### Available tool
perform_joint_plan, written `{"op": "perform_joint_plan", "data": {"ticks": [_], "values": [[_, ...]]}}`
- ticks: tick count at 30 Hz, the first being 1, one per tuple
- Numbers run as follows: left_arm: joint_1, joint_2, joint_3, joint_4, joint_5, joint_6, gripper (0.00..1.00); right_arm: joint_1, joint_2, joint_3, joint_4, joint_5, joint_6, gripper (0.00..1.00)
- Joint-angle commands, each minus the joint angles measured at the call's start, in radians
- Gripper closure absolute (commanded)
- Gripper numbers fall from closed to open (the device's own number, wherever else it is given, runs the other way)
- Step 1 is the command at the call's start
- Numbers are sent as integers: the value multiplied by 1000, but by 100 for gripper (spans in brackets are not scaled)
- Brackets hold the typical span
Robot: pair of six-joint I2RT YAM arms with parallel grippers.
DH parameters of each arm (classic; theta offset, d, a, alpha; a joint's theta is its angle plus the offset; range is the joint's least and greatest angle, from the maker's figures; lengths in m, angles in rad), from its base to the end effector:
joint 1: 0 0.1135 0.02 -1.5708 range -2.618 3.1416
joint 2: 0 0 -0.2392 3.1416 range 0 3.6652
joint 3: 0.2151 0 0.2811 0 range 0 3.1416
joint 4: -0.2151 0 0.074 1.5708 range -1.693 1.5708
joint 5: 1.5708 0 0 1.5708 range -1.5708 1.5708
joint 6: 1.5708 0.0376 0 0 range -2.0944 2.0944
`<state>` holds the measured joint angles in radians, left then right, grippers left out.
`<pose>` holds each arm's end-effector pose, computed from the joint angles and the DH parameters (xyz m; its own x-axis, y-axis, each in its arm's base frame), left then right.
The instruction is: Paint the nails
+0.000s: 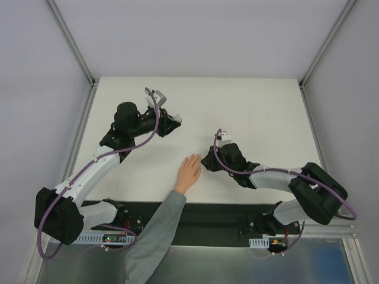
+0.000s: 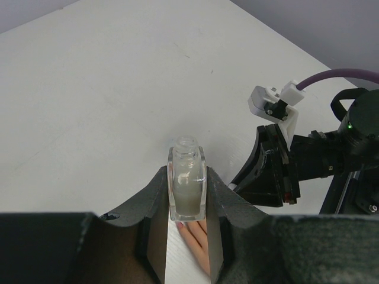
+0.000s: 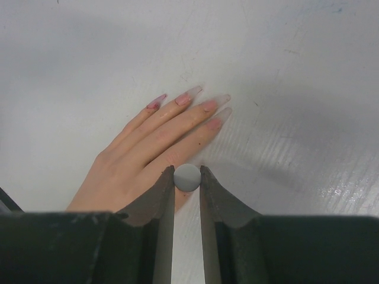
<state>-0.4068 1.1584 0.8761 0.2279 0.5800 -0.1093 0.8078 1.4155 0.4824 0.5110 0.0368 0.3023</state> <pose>0.2764 -0.1415 0.3080 -0.1406 -0.0388 -0.9893 0.8231 0.5507 -0.1385 0.2059 0.2133 0.1192 -0.4784 -0.0698 -0.8754 -0.5831 0.7706 0.2572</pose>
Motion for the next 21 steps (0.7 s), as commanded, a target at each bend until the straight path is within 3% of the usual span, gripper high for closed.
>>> {"op": "perform_joint_plan", "data": {"ticks": [1, 21], "values": [[-9, 0, 9, 53, 47, -3, 100, 5, 13, 39, 24, -17, -3, 99], [-10, 4, 14, 51, 57, -6, 100, 30, -13, 33, -29, 49, 18, 99]]}}
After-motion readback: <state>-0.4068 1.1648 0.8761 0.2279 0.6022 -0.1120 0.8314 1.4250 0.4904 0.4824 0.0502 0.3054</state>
